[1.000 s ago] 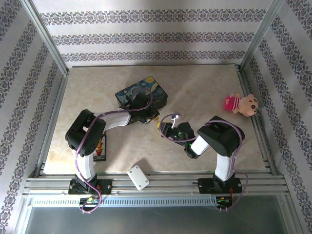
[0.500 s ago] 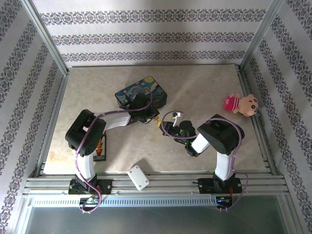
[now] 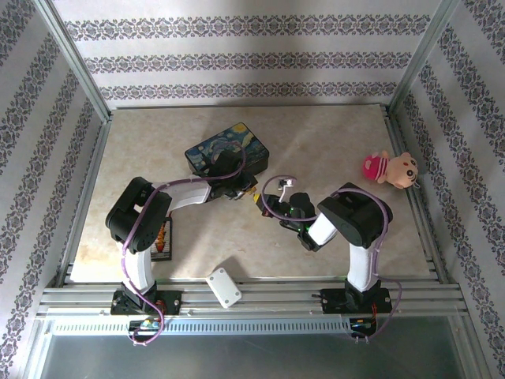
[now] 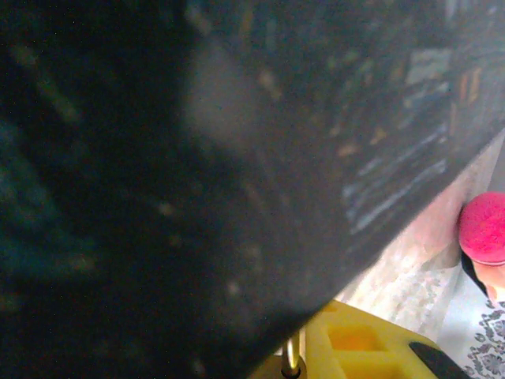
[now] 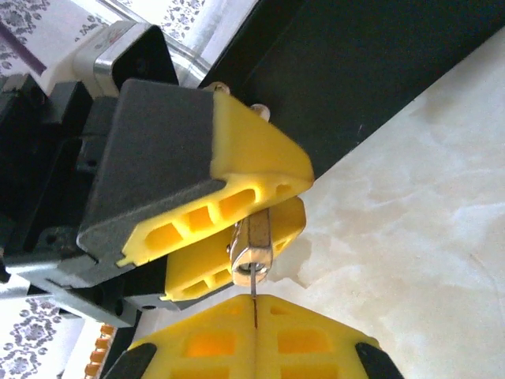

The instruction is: Unlock the padlock with the key

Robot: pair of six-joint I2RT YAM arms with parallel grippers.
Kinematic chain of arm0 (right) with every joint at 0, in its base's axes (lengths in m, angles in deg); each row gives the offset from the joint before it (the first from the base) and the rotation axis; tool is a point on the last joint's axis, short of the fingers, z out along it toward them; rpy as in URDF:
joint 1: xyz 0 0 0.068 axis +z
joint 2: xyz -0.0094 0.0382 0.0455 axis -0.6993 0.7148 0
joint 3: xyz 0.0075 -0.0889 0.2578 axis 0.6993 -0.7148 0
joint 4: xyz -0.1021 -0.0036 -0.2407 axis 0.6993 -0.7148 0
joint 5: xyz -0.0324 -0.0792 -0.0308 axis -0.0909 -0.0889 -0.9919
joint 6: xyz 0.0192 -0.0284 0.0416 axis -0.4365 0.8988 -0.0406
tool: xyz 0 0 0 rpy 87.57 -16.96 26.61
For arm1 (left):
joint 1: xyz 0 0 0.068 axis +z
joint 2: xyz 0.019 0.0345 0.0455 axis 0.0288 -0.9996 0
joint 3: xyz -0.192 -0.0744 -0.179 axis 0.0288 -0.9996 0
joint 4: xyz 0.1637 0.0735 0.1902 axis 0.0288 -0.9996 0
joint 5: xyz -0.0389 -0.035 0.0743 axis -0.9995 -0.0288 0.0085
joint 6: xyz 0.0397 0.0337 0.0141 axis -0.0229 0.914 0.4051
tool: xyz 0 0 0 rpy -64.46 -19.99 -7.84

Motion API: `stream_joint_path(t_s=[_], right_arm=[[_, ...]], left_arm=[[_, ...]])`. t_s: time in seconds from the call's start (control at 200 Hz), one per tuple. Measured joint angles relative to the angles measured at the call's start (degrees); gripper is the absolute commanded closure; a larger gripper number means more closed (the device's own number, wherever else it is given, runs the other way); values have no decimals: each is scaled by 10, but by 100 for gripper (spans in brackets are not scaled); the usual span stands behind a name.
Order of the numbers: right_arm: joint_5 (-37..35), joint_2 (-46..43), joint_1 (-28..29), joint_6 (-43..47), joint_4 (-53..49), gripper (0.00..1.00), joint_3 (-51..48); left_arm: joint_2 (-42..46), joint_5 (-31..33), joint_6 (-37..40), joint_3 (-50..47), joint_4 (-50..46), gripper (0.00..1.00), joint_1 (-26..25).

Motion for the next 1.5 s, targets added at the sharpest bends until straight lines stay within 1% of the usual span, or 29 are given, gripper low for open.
stream_joint_path(t_s=[0.135, 0.315, 0.81, 0.854, 0.944, 1.049, 1.274, 1.349, 1.404, 1.464, 1.499], right_arm=[[24, 4, -18, -33, 4, 100, 10], [37, 4, -25, -56, 6, 100, 10], [35, 8, -25, -57, 12, 100, 10], [35, 9, -25, -57, 14, 92, 10], [31, 11, -25, -58, 16, 82, 9], [17, 10, -26, -56, 17, 74, -1], [-6, -18, -29, -53, 17, 66, -54], [-10, -38, -34, -52, 11, 65, -80], [-13, -55, -37, -51, 4, 65, -94], [-14, -76, -39, -48, -7, 71, -103], [-14, -88, -39, -45, -15, 73, -105]], left_arm=[[0, -8, -3, 0, 4, 100, 0], [0, -11, -4, 0, 4, 100, 0], [0, -12, -3, 0, 5, 100, 0], [0, -12, -3, 0, 5, 100, 0], [0, -13, -4, 0, 5, 100, 0], [0, -16, -3, 0, 5, 100, -1], [0, -17, -2, -1, 6, 100, -4], [0, -18, -1, -2, 6, 100, -4], [0, -18, -1, -2, 6, 100, -4], [1, -18, -1, -2, 6, 100, -4], [1, -18, -1, -2, 6, 100, -4]])
